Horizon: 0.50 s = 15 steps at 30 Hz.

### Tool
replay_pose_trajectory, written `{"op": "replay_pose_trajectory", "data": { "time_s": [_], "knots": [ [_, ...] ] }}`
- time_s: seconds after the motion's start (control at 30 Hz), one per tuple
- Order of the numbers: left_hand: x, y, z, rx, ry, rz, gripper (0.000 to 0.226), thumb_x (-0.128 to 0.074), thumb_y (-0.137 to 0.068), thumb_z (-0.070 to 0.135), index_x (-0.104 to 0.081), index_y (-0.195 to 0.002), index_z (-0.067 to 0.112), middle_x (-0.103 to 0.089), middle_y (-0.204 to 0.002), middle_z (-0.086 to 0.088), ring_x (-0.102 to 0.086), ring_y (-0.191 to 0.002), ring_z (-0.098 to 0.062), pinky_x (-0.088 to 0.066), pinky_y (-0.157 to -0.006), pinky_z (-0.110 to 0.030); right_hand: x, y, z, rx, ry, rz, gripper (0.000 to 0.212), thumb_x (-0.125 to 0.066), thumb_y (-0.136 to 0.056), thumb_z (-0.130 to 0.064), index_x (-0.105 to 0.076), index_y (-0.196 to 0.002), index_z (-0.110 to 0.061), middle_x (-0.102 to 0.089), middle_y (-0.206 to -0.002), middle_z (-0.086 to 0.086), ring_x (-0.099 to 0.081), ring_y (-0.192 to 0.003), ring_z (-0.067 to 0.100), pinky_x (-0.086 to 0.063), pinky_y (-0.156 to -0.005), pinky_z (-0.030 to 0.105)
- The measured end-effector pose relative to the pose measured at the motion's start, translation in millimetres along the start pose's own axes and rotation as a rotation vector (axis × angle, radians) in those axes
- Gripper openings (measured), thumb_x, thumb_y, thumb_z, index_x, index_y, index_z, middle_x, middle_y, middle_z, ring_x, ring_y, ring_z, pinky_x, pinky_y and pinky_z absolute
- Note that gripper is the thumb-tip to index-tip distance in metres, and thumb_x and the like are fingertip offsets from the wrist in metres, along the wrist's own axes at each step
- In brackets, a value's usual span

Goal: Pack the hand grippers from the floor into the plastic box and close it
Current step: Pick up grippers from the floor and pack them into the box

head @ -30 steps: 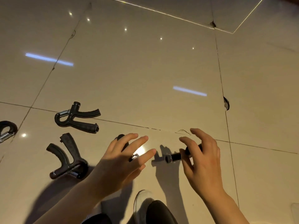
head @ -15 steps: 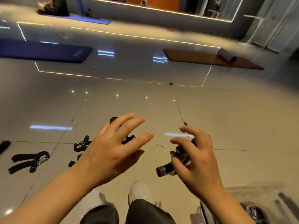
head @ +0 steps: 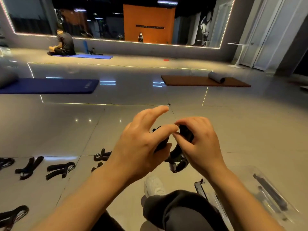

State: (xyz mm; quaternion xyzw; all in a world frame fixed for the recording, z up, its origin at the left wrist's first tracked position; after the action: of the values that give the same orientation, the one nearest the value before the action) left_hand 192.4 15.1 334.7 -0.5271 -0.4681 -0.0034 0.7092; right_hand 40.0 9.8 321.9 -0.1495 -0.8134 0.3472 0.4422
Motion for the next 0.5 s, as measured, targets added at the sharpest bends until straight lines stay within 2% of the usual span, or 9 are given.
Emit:
{"op": "replay_pose_trajectory", "data": {
  "time_s": [0.17, 0.23, 0.3, 0.37, 0.43, 0.5],
  "knots": [
    [-7.5, 34.7, -3.7, 0.218, 0.199, 0.053, 0.032, -0.054, -0.082, 0.039, -0.059, -0.11, 0.024, -0.046, -0.132, -0.005, -0.051, -0.114, -0.028, -0.055, -0.08, -0.042, 20.8, -5.2, -20.1, -0.007, 0.14, -0.024, 0.014, -0.07, -0.079, -0.018, -0.065, -0.092, -0.022, -0.059, -0.085, -0.013, -0.05, -0.091, 0.016, -0.04, -0.067, 0.025],
    [-13.0, 40.7, -5.4, 0.152, 0.203, 0.015, 0.033, -0.057, -0.081, 0.038, -0.058, -0.112, 0.024, -0.048, -0.131, -0.006, -0.051, -0.117, -0.029, -0.055, -0.082, -0.045, 25.6, -8.5, -26.3, 0.033, 0.193, -0.08, 0.014, -0.071, -0.079, -0.02, -0.065, -0.092, -0.022, -0.062, -0.087, -0.01, -0.05, -0.092, 0.016, -0.042, -0.066, 0.027],
    [-16.7, 41.8, -4.9, 0.032, 0.149, 0.009, 0.039, -0.058, -0.082, 0.035, -0.054, -0.118, 0.023, -0.051, -0.13, -0.009, -0.048, -0.122, -0.03, -0.051, -0.09, -0.044, 30.0, -9.9, -27.6, 0.053, 0.231, -0.112, 0.015, -0.071, -0.079, -0.022, -0.065, -0.093, -0.022, -0.065, -0.089, -0.007, -0.051, -0.092, 0.017, -0.045, -0.068, 0.031],
    [-15.9, 38.2, -5.3, 0.046, 0.2, 0.04, 0.041, -0.058, -0.082, 0.035, -0.055, -0.12, 0.022, -0.052, -0.129, -0.008, -0.047, -0.122, -0.028, -0.049, -0.092, -0.039, 33.1, -8.4, -21.7, 0.015, 0.238, -0.148, 0.016, -0.07, -0.08, -0.026, -0.064, -0.095, -0.023, -0.065, -0.091, -0.007, -0.052, -0.091, 0.017, -0.048, -0.071, 0.034],
    [-18.4, 32.2, -9.5, 0.148, 0.261, 0.074, 0.04, -0.057, -0.082, 0.037, -0.06, -0.117, 0.02, -0.052, -0.127, -0.007, -0.049, -0.117, -0.025, -0.046, -0.09, -0.028, 33.5, -3.8, -8.6, -0.037, 0.232, -0.197, 0.019, -0.068, -0.08, -0.029, -0.062, -0.097, -0.025, -0.063, -0.093, -0.009, -0.052, -0.092, 0.016, -0.049, -0.075, 0.035],
    [-26.5, 25.4, -12.1, 0.233, 0.294, 0.076, 0.04, -0.056, -0.081, 0.039, -0.064, -0.113, 0.019, -0.051, -0.125, -0.003, -0.049, -0.112, -0.021, -0.035, -0.089, -0.015, 33.1, 0.5, 9.9, -0.069, 0.221, -0.247, 0.021, -0.068, -0.08, -0.031, -0.061, -0.099, -0.027, -0.061, -0.096, -0.011, -0.052, -0.094, 0.014, -0.049, -0.078, 0.035]
  ]
}}
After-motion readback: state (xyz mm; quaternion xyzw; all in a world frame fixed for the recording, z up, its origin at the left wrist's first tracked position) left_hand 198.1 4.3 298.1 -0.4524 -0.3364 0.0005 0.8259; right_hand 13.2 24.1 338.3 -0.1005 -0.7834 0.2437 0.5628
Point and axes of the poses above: each hand's wrist, its own y-axis away from the middle knuckle, its own x-axis out of the back of the hand, z = x × y, the point moved 4 cm from there along -y, towards the middle knuckle
